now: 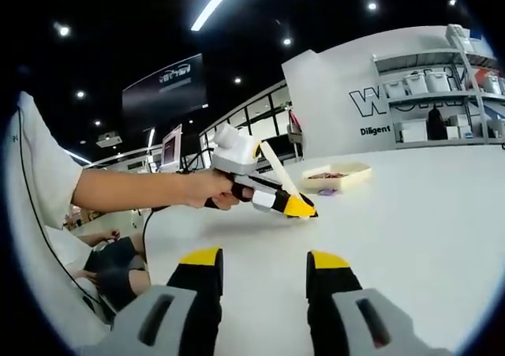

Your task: Place the target food into the container with the food tongs after gripping and lifting it, then release it inside without dropping or visibly crushing the food.

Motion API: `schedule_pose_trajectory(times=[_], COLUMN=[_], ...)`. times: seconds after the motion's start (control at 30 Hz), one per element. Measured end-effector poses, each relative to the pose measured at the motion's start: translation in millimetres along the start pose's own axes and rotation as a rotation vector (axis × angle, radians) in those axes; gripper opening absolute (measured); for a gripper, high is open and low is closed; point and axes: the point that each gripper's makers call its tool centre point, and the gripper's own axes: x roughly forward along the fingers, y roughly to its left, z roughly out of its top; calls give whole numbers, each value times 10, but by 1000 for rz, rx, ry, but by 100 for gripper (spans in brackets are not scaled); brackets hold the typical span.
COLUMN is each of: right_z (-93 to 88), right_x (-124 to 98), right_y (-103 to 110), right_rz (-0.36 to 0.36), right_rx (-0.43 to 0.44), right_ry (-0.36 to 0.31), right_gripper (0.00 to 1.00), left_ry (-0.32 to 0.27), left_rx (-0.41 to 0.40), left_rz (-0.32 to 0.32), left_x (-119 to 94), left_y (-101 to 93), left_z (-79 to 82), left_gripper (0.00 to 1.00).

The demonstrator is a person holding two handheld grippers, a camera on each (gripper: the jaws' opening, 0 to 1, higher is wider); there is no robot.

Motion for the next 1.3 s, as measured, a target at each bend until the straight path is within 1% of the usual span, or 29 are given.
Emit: schedule_pose_trajectory(times=[0.03, 0.2, 0.23, 0.3, 0.33, 0.37, 0.4, 0.47, 0.5, 0.53, 0.57, 0.6, 0.63, 0.67, 0.73, 0.77, 0.8, 0.87, 0.9, 0.93, 0.97, 1.03, 1.07, 1.13, 1.17, 1.2, 1.23, 1.27, 1.3], right_z=[0, -7, -7, -3, -2, -6, -6, -3, 0, 2, 1, -12, -24, -35, -40, -38, -32, -30, -29, -28, -27, -10, 23, 93, 111, 120, 136, 143, 151], right_x=[2, 1, 2, 1, 0, -1, -4, -10, -14, -18, -17, -11, -7, 1, 8, 8, 9, 8, 7, 7, 8, 13, 18, 24, 29, 32, 43, 51, 59], right_y=[-4, -29, -34, -35, -33, -34, -37, -39, -42, -47, -49, -59, -62, -63, -55, -51, -49, -60, -65, -73, -82, -97, -90, -77, -85, -90, -100, -106, -119], right_rz=[0, -5, -7, -9, -8, -10, -11, -12, -13, -14, -13, -15, -18, -22, -21, -19, -19, -21, -22, -25, -27, -31, -28, -15, -19, -22, -27, -32, -41], right_rx=[1, 7, 7, 5, 7, 11, 5, 3, 2, 6, 16, 21, 17, 7, 4, 5, 4, 9, 9, 9, 10, 32, 60, 94, 97, 97, 95, 94, 85], right_ry=[0, 2, 2, 0, 0, 2, 2, 1, -1, -3, -5, 0, 6, 11, 16, 16, 12, 13, 13, 15, 16, 12, -4, -31, -32, -35, -40, -41, -41], right_gripper=[37, 37, 37, 37, 37, 37, 37, 37, 37, 37, 37, 37, 37, 37, 37, 37, 37, 37, 38, 38, 38, 41, 44, 49, 51, 54, 57, 59, 61], left_ry=[-3, -1, -10, -10, -8, -14, -1, 4, 2, 17, -8, 8, -22, 5, -22, -14, -22, -21, -32, -38, -48, -43, -61, -47, -71, -47, -53, -64, -52], left_rx=[30, 58, 106, 64, 64, -24, -72, -8, -14, -17, -59, -100, -42, -31, -41, -49, -62, -65, -60, -53, -72, -54, -26, -45, -38, -46, -59, -47, -40], left_rz=[30, 49, 65, 70, 66, 52, 49, 54, 66, 23, 33, 3, 26, 38, 40, 35, 45, 34, 45, 26, 53, 24, 74, 45, 80, 57, 76, 78, 77], left_x=[-34, -69, -54, -71, -67, -66, -85, -110, -117, -115, -111, -128, -123, -140, -148, -140, -146, -154, -154, -158, -163, -152, -165, -146, -145, -118, -107, -92, -70], left_y=[55, -18, 25, 36, 10, -14, -17, 23, 53, 2, 3, -51, -2, 21, 44, 83, 122, 134, 162, 164, 240, 246, 346, 355, 438, 448, 531, 562, 597], left_z=[-6, 21, 34, 33, 20, 12, 3, 9, 8, -19, 5, -7, 55, 46, 103, 117, 142, 193, 231, 285, 345, 423, 505, 565, 623, 615, 650, 678, 689], left_gripper=[18, 17, 17, 17, 17, 17, 17, 17, 17, 17, 17, 17, 17, 17, 17, 17, 17, 17, 17, 17, 17, 17, 17, 17, 17, 17, 17, 17, 17])
